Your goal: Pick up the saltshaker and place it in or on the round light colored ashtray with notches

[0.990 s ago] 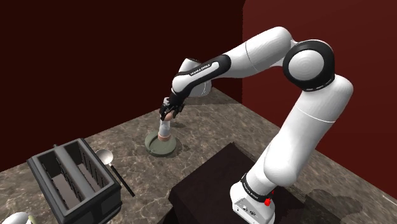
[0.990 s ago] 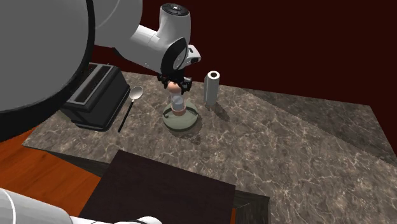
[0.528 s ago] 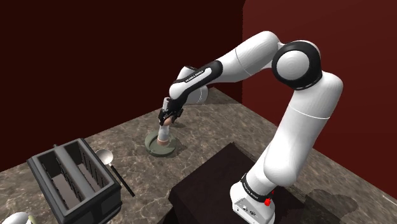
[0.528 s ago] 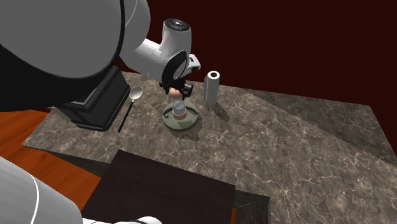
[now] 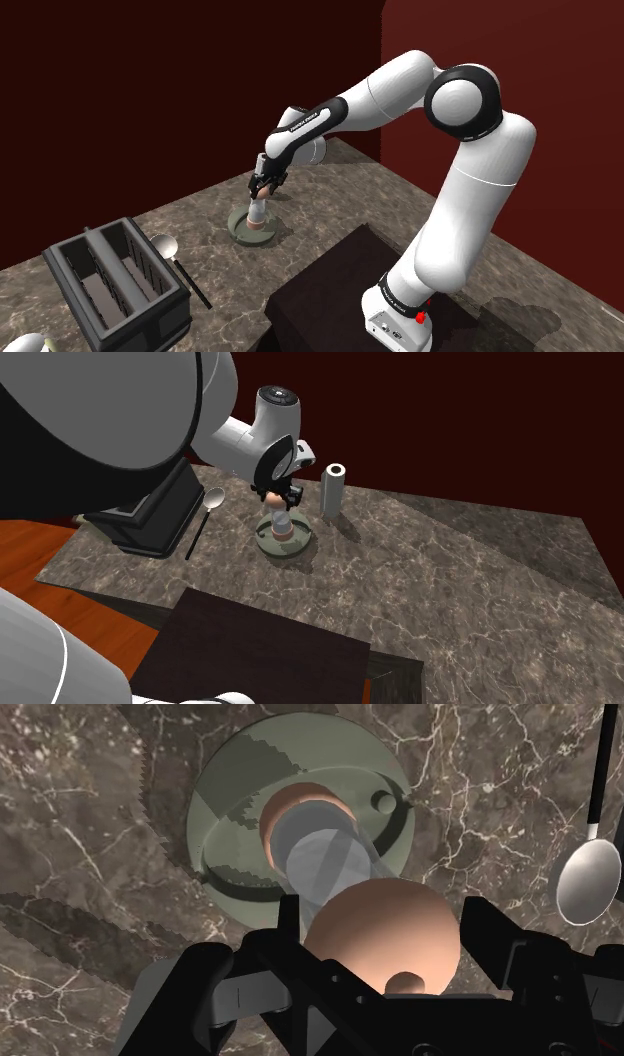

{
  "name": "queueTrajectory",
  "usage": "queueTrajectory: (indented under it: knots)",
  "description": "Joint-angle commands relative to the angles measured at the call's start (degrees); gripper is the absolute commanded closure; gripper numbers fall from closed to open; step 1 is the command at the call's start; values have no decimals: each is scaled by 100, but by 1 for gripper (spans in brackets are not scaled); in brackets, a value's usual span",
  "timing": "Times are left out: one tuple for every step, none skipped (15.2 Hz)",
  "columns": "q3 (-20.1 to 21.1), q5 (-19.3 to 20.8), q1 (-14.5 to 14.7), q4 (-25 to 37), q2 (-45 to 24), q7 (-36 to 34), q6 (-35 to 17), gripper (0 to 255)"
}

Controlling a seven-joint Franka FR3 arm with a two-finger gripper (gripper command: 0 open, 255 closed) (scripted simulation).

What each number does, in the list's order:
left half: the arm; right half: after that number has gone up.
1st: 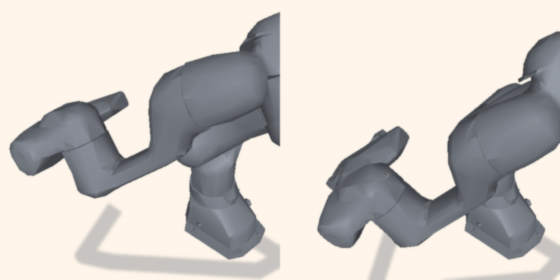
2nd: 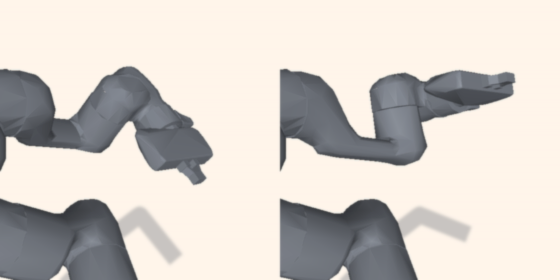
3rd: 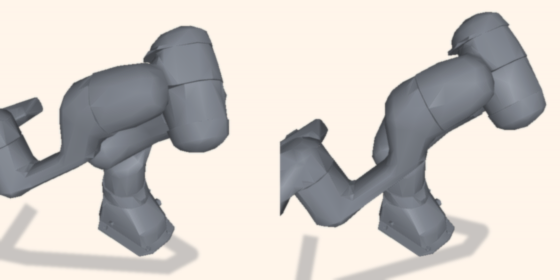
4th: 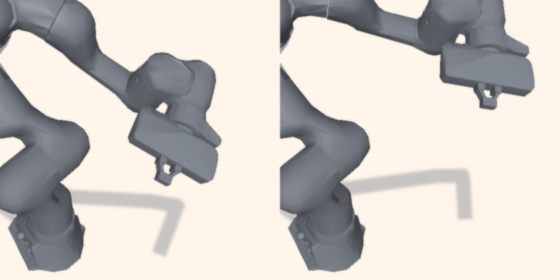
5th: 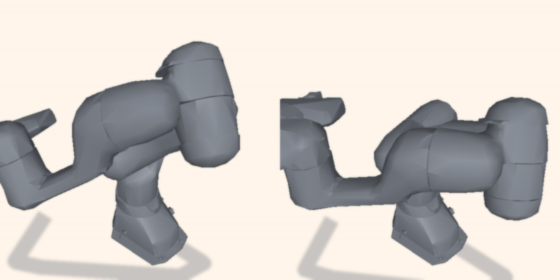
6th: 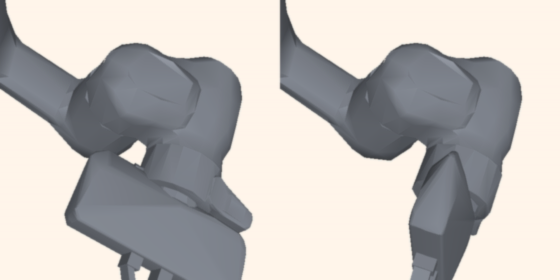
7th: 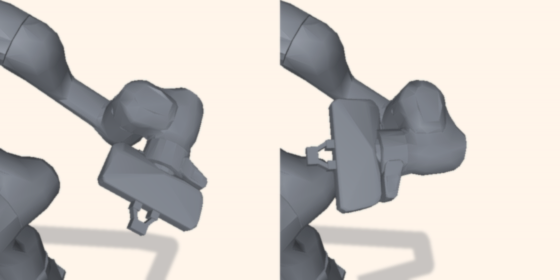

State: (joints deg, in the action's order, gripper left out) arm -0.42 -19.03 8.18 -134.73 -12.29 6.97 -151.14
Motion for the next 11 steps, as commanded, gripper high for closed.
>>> queueTrajectory:
  knots:
    - [0,0,0,1,0,0,-1,0]
    - [0,0,0,1,0,0,-1,0]
    - [0,0,0,1,0,0,-1,0]
    - [0,0,0,1,0,0,-1,0]
    - [0,0,0,1,0,0,-1,0]
    - [0,0,0,1,0,0,-1,0]
    - [-39,78,-1,-16,184,-56,166,0]
    - [-75,155,-4,-25,363,-111,336,0]
    - [-106,230,-12,-25,537,-163,509,0]
    - [-128,286,-20,-18,670,-201,648,0]
    - [-126,286,-22,-18,670,-202,648,0]
